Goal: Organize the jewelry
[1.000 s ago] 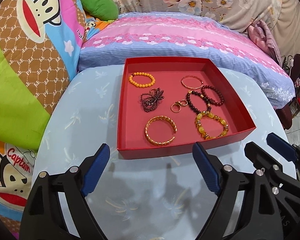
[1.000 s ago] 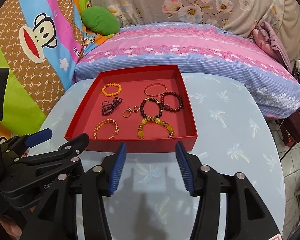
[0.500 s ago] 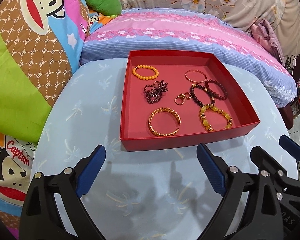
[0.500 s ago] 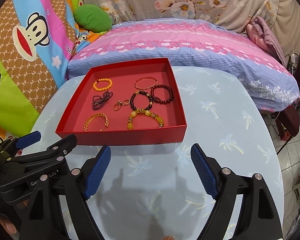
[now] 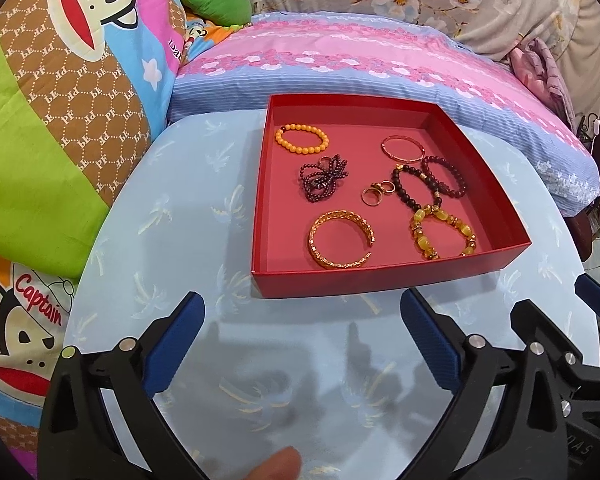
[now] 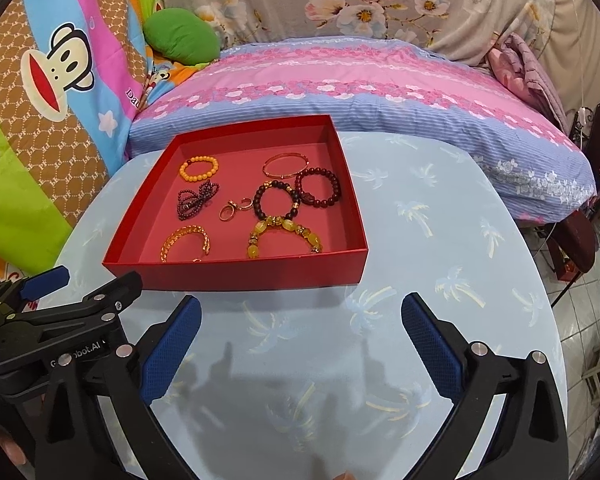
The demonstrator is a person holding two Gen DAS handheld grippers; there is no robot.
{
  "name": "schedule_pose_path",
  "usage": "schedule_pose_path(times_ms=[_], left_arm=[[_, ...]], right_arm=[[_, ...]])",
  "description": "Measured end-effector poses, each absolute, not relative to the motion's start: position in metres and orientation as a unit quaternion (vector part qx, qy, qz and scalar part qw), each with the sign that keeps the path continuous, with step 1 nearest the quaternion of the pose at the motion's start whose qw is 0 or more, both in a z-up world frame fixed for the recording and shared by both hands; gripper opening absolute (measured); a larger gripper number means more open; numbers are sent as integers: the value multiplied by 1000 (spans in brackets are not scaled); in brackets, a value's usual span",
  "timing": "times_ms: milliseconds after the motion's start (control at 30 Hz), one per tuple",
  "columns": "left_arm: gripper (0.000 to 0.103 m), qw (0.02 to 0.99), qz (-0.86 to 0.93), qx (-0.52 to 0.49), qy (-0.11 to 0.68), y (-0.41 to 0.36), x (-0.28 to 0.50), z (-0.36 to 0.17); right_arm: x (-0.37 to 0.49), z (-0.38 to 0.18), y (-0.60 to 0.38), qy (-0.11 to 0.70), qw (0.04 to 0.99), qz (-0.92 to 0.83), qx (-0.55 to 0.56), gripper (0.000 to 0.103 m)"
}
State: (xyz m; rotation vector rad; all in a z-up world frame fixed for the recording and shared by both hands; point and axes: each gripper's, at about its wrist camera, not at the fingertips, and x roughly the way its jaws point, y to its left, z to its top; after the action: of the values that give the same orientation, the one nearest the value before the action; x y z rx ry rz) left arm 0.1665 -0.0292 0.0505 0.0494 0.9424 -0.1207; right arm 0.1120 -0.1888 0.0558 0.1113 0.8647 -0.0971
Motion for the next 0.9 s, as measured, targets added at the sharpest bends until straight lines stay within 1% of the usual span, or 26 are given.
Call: schedule_pose_path(times_ms=[900], left_arm=[[96, 888, -58, 21, 455, -29, 169, 44]], right_arm=[[115, 50, -188, 422, 904, -54, 48, 97]])
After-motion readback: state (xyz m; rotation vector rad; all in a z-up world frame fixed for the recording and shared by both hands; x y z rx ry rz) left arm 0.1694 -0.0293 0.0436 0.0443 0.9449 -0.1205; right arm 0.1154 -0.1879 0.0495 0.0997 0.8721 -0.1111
